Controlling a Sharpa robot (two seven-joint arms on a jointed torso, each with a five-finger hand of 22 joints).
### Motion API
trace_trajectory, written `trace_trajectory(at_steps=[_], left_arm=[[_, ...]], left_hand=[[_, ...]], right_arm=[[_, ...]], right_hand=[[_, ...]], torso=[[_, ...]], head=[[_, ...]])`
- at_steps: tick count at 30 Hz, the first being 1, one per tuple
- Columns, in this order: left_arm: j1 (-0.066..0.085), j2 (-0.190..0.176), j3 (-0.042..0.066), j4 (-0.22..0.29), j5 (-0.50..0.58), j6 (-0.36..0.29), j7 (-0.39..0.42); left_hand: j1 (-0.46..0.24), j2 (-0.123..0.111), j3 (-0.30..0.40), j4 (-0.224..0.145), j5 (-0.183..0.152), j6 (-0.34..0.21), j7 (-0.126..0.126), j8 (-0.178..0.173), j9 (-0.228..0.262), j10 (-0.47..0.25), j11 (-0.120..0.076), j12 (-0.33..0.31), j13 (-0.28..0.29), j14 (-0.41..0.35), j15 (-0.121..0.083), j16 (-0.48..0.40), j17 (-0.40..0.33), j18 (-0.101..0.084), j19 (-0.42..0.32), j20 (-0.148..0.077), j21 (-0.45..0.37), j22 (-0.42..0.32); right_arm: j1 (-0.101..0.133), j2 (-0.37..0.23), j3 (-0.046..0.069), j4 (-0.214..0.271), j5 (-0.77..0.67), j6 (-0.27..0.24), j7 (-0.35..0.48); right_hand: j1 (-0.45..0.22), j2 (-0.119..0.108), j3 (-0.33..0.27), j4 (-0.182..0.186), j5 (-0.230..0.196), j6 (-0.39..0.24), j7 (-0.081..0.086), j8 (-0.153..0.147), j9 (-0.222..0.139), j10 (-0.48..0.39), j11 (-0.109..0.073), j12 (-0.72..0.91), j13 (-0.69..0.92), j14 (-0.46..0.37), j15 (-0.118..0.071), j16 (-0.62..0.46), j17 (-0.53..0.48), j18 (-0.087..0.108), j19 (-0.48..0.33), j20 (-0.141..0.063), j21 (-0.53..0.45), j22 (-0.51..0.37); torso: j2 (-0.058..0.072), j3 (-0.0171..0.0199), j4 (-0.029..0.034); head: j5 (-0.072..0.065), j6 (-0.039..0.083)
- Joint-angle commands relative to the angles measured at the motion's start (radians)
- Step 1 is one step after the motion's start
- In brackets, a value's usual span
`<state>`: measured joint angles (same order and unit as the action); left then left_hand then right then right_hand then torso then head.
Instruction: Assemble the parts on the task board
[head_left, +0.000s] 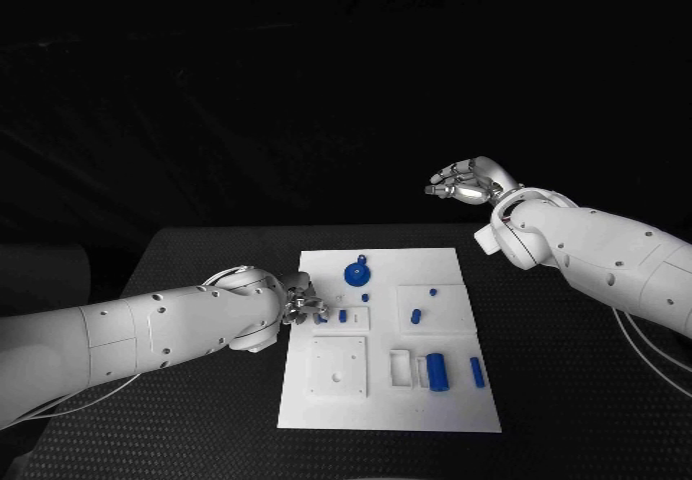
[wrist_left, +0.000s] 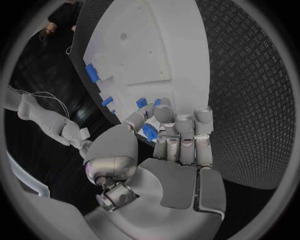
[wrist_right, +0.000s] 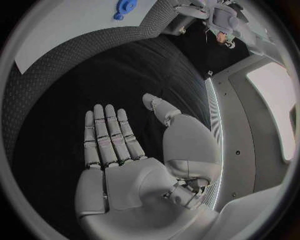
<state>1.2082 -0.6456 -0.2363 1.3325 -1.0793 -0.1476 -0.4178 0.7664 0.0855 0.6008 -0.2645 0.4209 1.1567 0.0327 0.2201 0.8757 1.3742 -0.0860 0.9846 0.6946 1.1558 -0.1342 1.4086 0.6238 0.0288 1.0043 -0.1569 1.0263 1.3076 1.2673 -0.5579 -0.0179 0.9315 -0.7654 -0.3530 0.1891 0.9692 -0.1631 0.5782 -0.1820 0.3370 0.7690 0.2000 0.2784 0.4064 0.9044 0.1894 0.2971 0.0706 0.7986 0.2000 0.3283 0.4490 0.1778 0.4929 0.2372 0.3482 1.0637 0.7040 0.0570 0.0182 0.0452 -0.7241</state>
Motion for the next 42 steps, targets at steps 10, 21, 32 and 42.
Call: trace_trajectory(at_steps=[10,21,32,42], left_arm=[[-0.006,0.011,-0.004,0.004,0.003,0.069,0.005],[-0.006,0.018,-0.004,-0.011,0.003,0.077,-0.001],[-0.006,0.016,-0.004,-0.017,0.004,0.096,-0.013],[-0.006,0.014,-0.002,-0.034,0.004,0.068,-0.016]], left_hand=[[-0.053,0.036,0.006,-0.002,0.016,0.062,-0.058,0.279,-0.017,0.033,-0.041,0.018,0.001,0.054,-0.07,0.011,0.003,0.02,-0.016,-0.112,0.01,0.021],[-0.069,0.045,0.013,-0.008,0.006,0.06,-0.058,0.282,-0.023,0.03,-0.042,0.021,-0.002,0.053,-0.069,0.011,0.002,0.021,-0.017,-0.112,0.014,0.02],[-0.06,0.022,0.029,0.012,-0.084,0.045,-0.055,0.288,-0.03,0.027,-0.04,0.017,-0.016,0.048,-0.074,0.004,-0.004,0.024,-0.019,-0.113,0.015,0.017],[-0.066,-0.125,0.016,0.113,-0.349,0.027,-0.053,0.296,-0.042,0.025,-0.038,0.011,-0.035,0.043,-0.082,-0.004,-0.014,0.031,-0.021,-0.115,0.005,0.012]], right_arm=[[0.0,0.0,0.0,0.002,-0.003,0.012,0.005],[0.0,0.001,0.0,0.001,-0.003,0.012,0.005],[0.0,0.001,0.0,0.0,-0.003,0.013,0.004],[0.0,-0.001,0.0,0.001,-0.003,0.013,0.004]], right_hand=[[-0.007,0.006,-0.005,0.002,0.009,-0.007,0.022,0.007,-0.002,0.001,0.001,-0.006,-0.001,-0.006,0.0,-0.001,-0.001,0.013,-0.009,-0.001,-0.004,0.001],[-0.008,0.006,-0.005,0.004,0.013,-0.007,0.022,0.007,-0.003,0.001,0.002,-0.006,-0.001,-0.007,0.0,-0.001,-0.002,0.013,-0.01,0.0,-0.004,0.002],[-0.008,0.006,-0.005,0.004,0.015,-0.007,0.022,0.007,-0.003,0.001,0.002,-0.006,-0.002,-0.007,0.0,-0.001,-0.003,0.013,-0.01,0.0,-0.005,0.002],[-0.008,0.006,-0.006,0.004,0.016,-0.008,0.022,0.007,-0.003,0.001,0.002,-0.006,-0.002,-0.007,0.0,-0.001,-0.003,0.013,-0.01,0.0,-0.005,0.003]], torso=[[0.0,-0.0002,0.0004],[0.001,-0.0004,0.0001],[0.0,-0.0002,-0.0001],[0.001,-0.0002,0.0001]], head=[[0.0,0.0],[0.0,-0.001],[-0.001,-0.003],[-0.001,-0.002]])
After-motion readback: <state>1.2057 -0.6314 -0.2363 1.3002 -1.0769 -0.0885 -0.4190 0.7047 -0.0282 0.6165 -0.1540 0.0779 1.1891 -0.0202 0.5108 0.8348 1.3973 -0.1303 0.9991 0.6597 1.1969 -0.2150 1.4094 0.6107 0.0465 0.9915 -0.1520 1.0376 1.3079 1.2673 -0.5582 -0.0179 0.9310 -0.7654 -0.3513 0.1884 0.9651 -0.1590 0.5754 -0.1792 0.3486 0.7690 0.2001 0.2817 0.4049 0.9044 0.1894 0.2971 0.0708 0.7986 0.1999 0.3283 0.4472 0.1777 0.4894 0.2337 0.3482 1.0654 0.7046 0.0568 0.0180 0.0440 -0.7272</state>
